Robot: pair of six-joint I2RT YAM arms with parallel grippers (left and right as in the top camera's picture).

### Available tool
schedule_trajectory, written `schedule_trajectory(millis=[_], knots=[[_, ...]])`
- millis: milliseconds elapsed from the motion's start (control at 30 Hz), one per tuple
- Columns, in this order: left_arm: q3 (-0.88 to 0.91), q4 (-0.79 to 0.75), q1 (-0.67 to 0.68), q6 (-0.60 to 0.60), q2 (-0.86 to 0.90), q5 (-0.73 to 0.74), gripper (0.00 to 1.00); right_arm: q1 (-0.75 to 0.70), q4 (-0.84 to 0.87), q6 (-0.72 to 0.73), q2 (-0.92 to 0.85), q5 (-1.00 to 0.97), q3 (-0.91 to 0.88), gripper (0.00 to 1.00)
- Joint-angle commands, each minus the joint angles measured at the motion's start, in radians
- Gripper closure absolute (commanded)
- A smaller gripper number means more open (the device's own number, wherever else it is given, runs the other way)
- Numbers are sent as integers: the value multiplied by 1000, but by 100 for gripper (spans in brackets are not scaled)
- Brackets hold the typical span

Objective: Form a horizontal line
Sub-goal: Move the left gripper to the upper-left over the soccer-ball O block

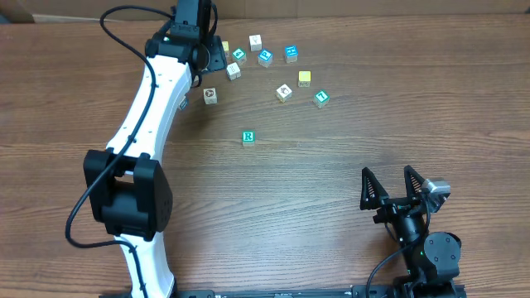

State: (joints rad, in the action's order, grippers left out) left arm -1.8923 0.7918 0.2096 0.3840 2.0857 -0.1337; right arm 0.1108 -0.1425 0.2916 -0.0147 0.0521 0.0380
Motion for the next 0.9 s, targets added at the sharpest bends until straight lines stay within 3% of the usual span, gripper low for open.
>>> schedule_trajectory(millis=[0, 200, 567, 867], knots=[[-1, -3, 8, -71, 75, 19, 34, -6, 7, 3, 12, 3, -3, 0], [-1, 8, 5, -65, 160, 18, 44, -6, 7, 3, 12, 3, -3, 0], [-1, 19, 6, -29, 230, -57, 41, -6, 7, 3, 12, 3, -3, 0], [-1, 1, 4, -16, 263, -57, 61, -6, 7, 3, 12, 3, -3, 0]])
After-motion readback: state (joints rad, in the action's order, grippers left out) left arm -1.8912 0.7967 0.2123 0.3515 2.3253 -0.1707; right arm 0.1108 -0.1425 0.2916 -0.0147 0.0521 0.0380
